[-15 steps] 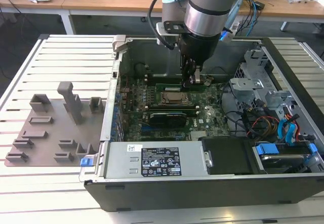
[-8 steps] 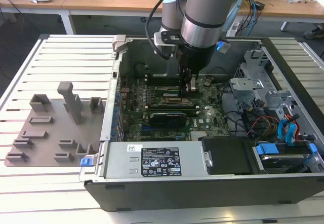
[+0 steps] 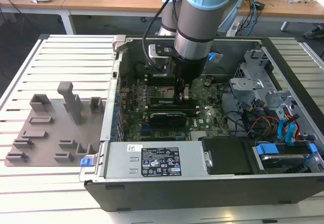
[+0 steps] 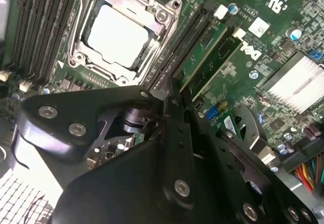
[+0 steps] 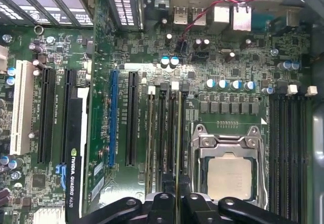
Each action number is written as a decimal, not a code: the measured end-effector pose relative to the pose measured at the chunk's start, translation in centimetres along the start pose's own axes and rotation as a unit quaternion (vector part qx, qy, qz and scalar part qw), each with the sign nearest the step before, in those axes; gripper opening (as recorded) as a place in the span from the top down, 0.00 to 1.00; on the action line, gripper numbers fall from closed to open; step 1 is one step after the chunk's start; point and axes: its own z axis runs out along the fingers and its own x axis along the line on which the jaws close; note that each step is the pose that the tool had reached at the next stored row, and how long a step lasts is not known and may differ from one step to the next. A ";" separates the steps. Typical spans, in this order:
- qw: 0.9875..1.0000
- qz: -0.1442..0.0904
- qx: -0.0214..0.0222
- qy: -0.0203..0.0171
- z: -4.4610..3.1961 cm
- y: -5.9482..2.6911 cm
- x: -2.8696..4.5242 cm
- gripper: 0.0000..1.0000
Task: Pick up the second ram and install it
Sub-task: 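Insert the second ram into the second slot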
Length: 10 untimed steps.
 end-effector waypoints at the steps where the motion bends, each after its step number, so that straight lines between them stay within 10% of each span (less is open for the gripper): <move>1: 1.000 0.000 0.000 0.000 0.03 -0.01 0.08 0.86; 10: 1.000 -0.002 0.000 0.000 0.48 0.04 0.22 0.86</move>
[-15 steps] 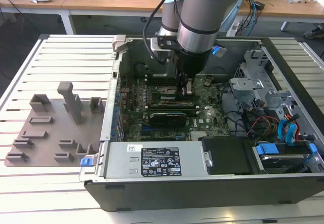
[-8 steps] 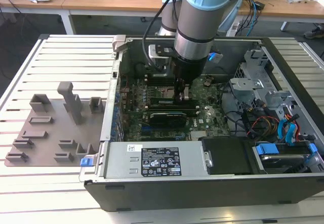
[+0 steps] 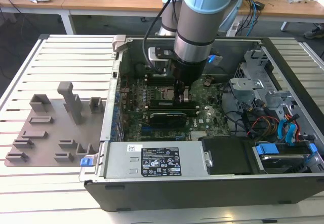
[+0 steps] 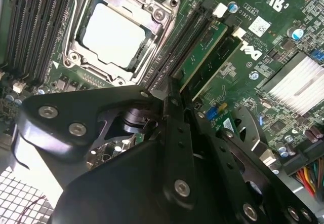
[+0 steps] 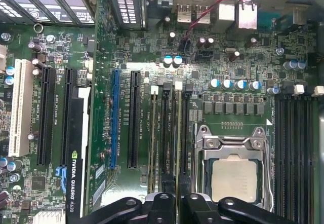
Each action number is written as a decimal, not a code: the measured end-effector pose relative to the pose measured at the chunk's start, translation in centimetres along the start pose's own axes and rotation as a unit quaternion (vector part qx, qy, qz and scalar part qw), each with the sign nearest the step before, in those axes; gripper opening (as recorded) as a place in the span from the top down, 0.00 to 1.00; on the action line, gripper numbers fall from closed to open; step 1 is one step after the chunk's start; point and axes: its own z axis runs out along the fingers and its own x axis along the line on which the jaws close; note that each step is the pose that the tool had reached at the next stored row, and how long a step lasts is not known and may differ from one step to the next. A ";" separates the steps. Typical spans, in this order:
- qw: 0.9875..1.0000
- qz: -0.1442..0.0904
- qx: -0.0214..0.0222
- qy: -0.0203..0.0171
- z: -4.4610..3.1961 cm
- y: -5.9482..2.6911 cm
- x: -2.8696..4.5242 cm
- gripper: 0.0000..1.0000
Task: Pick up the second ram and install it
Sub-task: 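Insert the second ram into the second slot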
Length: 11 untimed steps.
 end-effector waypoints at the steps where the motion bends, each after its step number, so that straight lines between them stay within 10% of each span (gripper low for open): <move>1: 1.000 -0.002 0.000 0.000 0.00 0.01 0.00 0.86; 11: 1.000 -0.007 0.000 0.000 0.41 -0.10 0.02 0.86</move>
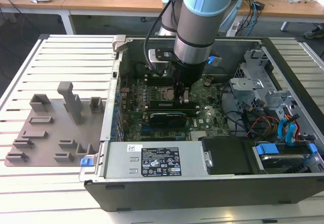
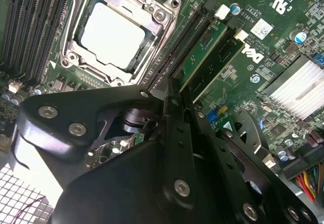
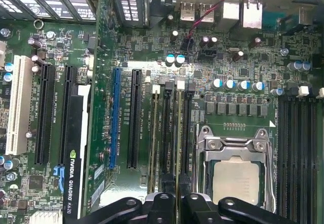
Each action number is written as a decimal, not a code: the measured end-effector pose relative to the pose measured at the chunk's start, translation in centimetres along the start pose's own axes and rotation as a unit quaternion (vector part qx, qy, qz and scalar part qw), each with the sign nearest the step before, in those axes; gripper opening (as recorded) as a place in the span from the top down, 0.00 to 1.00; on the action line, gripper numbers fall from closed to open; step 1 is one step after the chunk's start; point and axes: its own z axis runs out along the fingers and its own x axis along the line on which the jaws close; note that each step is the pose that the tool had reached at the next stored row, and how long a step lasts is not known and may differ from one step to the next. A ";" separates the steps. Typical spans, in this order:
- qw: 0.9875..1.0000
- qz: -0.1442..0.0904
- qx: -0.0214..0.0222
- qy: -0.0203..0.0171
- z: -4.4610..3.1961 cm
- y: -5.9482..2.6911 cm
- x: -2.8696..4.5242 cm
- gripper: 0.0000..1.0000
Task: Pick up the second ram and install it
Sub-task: 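Insert the second ram into the second slot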
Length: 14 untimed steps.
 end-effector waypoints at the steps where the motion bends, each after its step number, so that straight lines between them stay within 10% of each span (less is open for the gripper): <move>1: 1.000 0.000 0.000 0.000 0.01 -0.01 0.00 0.86; 14: 1.000 0.017 0.001 -0.001 0.66 -0.01 -0.11 0.86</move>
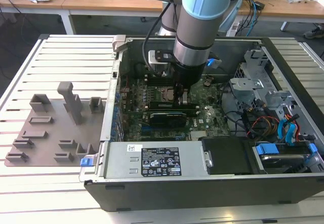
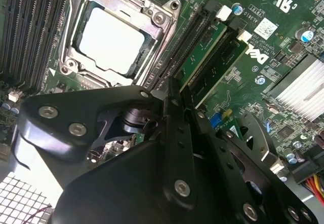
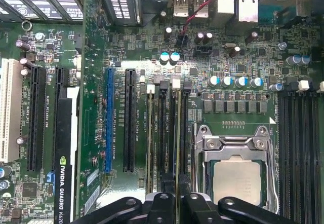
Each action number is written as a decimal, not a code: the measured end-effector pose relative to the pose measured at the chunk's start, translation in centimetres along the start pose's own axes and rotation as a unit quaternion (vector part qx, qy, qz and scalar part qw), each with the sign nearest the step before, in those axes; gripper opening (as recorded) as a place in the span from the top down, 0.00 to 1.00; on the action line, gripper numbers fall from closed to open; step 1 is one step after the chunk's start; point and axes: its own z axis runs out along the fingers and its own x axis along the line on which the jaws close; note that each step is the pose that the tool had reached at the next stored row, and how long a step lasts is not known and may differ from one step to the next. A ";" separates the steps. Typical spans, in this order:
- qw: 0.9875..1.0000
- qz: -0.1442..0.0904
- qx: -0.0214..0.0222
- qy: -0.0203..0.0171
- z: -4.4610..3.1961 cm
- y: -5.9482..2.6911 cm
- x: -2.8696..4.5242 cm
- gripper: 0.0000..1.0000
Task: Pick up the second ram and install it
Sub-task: 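Insert the second ram into the second slot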
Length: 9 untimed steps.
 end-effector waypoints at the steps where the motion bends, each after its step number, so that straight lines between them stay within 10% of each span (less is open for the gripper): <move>1: 1.000 0.000 0.000 0.000 0.09 0.00 0.00 0.86; 9: 1.000 0.000 0.000 0.000 -0.03 0.00 -0.01 0.86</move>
